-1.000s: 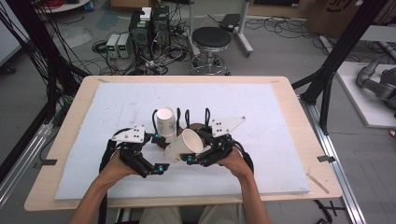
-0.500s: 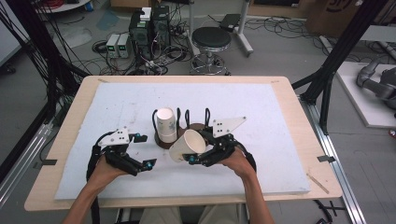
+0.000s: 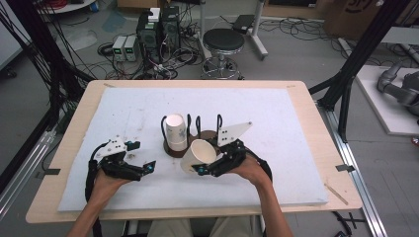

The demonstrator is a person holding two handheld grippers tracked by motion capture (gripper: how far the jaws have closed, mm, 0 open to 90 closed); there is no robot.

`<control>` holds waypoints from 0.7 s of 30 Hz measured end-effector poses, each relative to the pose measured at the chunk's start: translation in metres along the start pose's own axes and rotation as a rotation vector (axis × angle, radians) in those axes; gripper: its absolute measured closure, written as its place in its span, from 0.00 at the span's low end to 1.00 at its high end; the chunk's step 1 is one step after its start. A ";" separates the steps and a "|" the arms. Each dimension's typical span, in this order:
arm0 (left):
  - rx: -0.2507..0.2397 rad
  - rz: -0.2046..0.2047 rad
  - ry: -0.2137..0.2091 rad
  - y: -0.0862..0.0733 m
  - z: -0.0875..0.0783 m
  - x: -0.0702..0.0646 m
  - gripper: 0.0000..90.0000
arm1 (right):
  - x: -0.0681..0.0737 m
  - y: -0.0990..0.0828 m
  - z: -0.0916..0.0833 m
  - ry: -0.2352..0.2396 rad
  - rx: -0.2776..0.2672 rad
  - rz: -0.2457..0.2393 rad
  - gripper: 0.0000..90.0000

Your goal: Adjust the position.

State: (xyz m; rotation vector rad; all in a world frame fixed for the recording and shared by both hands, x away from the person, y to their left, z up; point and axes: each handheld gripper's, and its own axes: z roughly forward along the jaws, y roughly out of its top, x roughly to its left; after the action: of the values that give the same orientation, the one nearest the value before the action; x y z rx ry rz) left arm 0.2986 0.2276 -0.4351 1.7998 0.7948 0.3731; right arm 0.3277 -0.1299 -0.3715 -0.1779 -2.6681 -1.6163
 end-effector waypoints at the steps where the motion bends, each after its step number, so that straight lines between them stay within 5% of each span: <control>1: 0.000 0.000 0.000 0.000 0.000 0.000 0.02 | 0.000 0.000 0.000 0.000 0.000 0.000 0.33; 6: -0.013 -0.017 0.053 -0.005 -0.002 0.004 0.02 | 0.000 0.004 0.006 -0.025 0.086 -0.011 0.33; 21: -0.088 -0.031 0.112 -0.019 -0.011 0.012 0.02 | -0.003 0.009 0.019 -0.084 0.275 -0.047 0.33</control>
State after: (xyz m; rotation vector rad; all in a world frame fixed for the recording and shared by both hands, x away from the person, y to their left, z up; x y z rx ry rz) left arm 0.2946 0.2468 -0.4498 1.6936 0.8706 0.4851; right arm 0.3322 -0.1093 -0.3725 -0.1820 -2.9421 -1.2590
